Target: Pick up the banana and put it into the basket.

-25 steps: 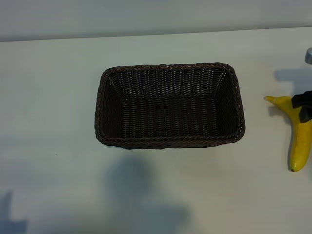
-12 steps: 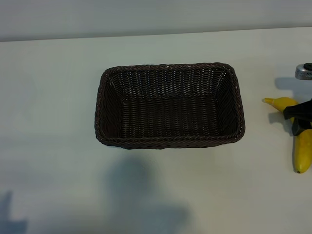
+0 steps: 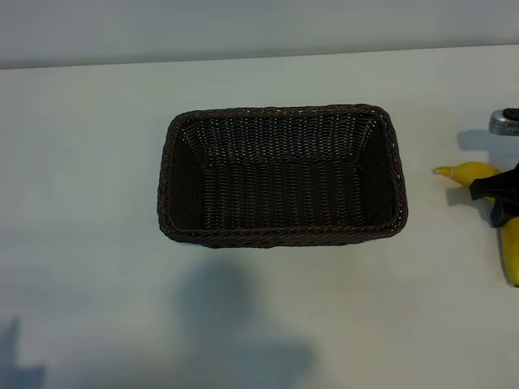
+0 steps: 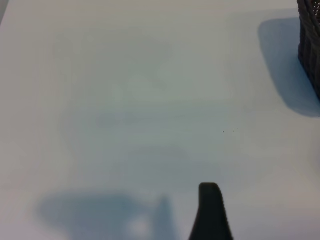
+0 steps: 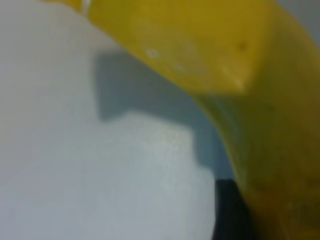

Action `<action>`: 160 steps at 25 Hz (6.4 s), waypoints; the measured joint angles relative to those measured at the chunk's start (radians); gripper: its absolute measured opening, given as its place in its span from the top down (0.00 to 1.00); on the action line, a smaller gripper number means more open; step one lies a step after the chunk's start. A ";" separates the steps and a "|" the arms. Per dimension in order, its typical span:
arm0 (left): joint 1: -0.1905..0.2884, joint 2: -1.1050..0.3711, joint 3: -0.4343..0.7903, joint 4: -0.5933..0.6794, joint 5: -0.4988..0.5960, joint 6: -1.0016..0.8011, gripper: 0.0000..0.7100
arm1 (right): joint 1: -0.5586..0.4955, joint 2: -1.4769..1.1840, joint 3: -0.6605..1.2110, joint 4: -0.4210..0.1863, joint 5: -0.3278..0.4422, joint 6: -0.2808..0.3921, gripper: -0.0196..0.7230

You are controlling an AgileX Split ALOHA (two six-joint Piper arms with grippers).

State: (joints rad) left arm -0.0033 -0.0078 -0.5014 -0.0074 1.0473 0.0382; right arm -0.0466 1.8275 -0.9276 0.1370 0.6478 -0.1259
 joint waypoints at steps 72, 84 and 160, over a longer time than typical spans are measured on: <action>0.000 0.000 0.000 0.000 0.000 0.000 0.23 | 0.734 0.203 -0.634 -0.123 0.156 -0.479 0.28; 0.000 0.000 0.000 0.000 0.000 0.000 0.23 | 0.734 0.194 -0.729 -0.109 0.381 -0.183 0.14; 0.000 0.000 0.001 0.000 0.000 0.000 0.23 | -0.015 -1.356 0.443 -0.120 0.433 0.099 0.23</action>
State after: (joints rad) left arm -0.0033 -0.0078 -0.5003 -0.0074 1.0473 0.0382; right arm -0.0620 0.4711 -0.4847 0.0172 1.0803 -0.0269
